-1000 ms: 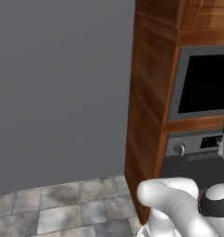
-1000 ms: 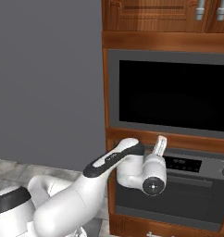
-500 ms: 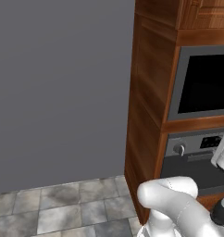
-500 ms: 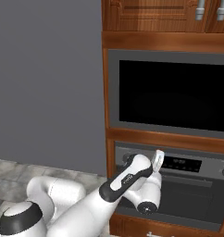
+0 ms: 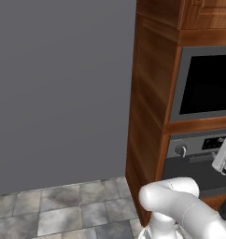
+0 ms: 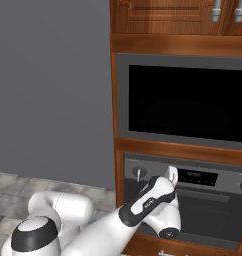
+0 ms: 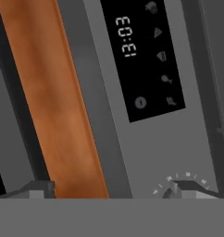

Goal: Take the fish from the oven and place it on the plate on the counter.

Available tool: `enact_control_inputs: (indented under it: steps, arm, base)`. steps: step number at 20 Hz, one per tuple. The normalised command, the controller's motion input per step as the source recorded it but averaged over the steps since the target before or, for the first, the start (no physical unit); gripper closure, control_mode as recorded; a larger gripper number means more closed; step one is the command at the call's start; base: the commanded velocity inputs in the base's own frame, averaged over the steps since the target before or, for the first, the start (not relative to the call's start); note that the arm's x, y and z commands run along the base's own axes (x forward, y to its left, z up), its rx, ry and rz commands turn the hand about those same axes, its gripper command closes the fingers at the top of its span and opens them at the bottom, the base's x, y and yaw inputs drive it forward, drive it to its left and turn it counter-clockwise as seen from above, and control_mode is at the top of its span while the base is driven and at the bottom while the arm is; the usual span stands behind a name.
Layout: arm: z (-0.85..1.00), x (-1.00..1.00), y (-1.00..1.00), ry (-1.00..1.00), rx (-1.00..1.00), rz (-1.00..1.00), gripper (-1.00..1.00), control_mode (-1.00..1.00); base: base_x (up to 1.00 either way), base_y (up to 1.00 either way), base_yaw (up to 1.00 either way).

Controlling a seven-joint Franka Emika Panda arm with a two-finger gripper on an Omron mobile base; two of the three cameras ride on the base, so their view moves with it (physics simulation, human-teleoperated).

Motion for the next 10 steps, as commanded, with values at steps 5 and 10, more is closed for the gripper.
enact_control_inputs:
  steps: [5, 10]
  arm:
    - [-0.02, -0.01, -0.47, 0.0, 0.0, 0.08, -1.0, -1.0]
    - [-0.32, 0.0, -0.42, 0.0, 0.0, 0.0, -1.0, -1.0]
  base:
    - [0.0, 0.0, 0.0]
    - [0.0, 0.0, 0.0]
